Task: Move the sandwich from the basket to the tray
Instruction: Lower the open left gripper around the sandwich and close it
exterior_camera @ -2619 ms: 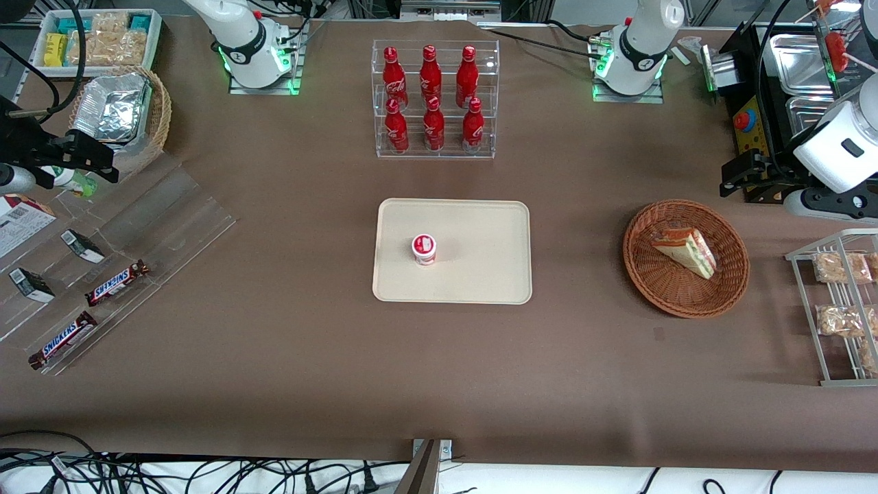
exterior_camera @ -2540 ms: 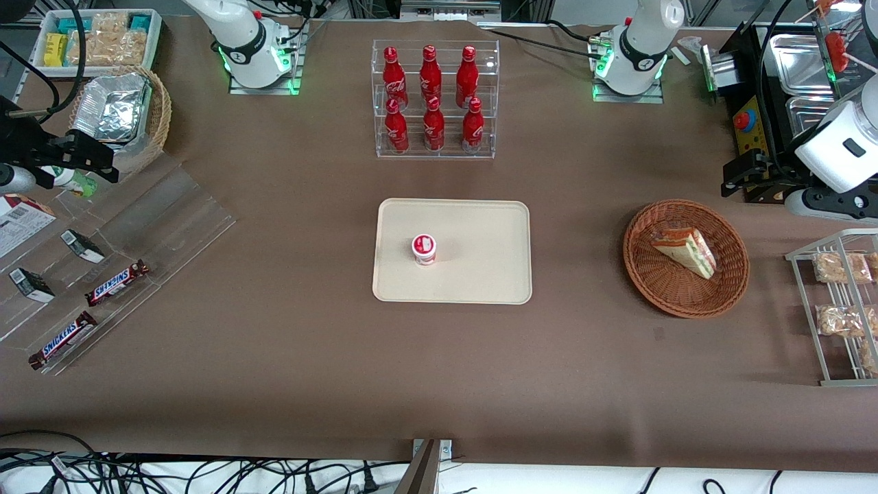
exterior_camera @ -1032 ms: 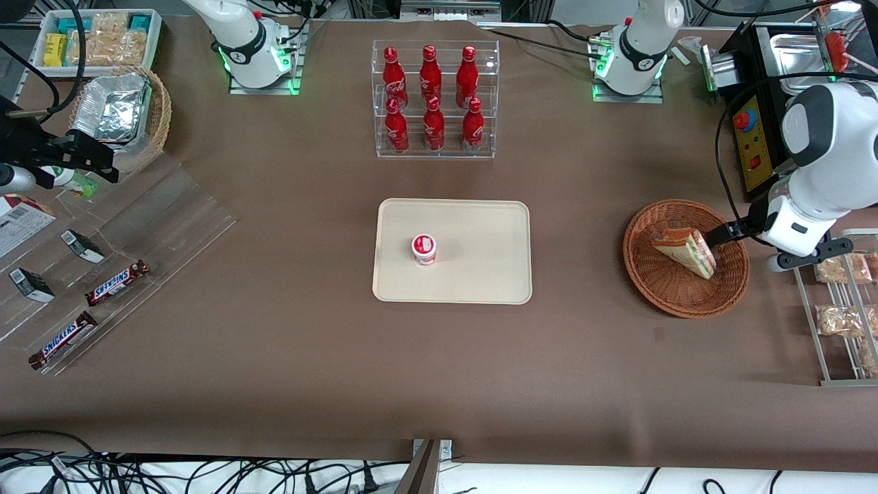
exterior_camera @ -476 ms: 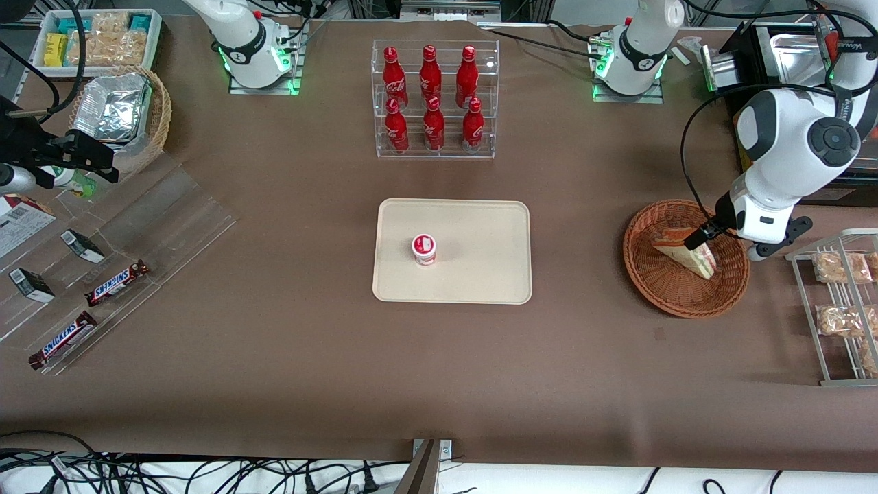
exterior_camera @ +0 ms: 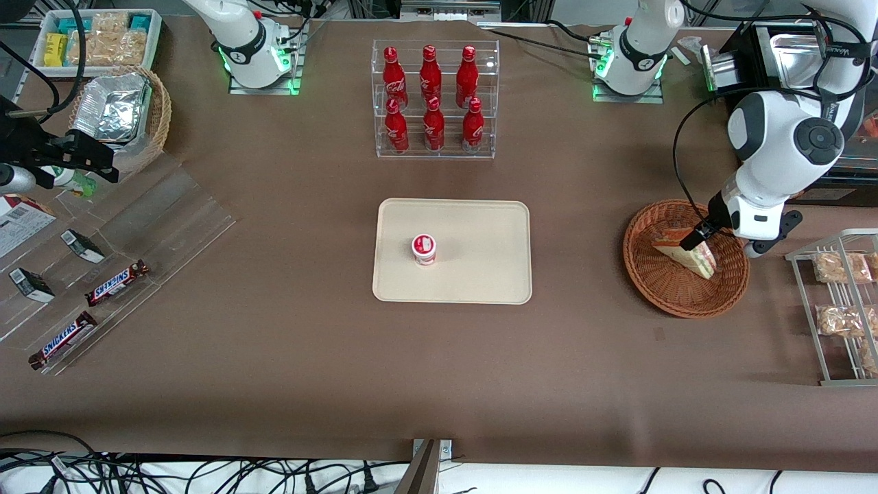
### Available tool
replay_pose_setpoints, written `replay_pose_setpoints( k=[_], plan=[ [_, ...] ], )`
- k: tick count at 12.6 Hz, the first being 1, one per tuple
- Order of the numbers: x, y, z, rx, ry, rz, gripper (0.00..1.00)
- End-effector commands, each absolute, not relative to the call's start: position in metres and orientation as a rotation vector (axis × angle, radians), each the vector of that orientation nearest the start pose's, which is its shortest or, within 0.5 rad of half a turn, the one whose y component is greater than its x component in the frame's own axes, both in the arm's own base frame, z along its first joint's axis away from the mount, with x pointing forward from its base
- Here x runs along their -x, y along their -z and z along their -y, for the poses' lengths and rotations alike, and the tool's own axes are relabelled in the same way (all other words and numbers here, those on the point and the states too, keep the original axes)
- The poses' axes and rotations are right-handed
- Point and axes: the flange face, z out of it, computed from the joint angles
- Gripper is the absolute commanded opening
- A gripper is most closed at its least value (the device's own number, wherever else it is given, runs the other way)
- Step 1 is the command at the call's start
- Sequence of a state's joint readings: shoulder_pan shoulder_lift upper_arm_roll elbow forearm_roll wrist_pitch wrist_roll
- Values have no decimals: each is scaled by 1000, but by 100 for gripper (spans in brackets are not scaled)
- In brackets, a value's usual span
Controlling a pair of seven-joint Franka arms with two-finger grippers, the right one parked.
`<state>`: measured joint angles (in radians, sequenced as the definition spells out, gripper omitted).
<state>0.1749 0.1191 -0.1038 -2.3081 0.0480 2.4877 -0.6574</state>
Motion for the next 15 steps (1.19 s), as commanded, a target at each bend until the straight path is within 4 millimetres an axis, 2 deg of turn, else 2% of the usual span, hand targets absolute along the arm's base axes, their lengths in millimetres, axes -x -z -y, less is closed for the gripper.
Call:
replay_pose_setpoints(
  k=[1, 5, 11, 12, 13, 14, 15],
  plan=[
    [-518, -282, -39, 2939, 129, 1098, 100],
    [-509, -255, -53, 2936, 163, 1142, 100],
    [-513, -233, -49, 2913, 190, 1252, 100],
    [-514, -230, -48, 2908, 189, 1269, 80],
    [-515, -229, -48, 2906, 187, 1273, 44],
    [-515, -230, -48, 2905, 189, 1278, 22],
    [-516, -230, -46, 2906, 189, 1276, 7]
  ],
)
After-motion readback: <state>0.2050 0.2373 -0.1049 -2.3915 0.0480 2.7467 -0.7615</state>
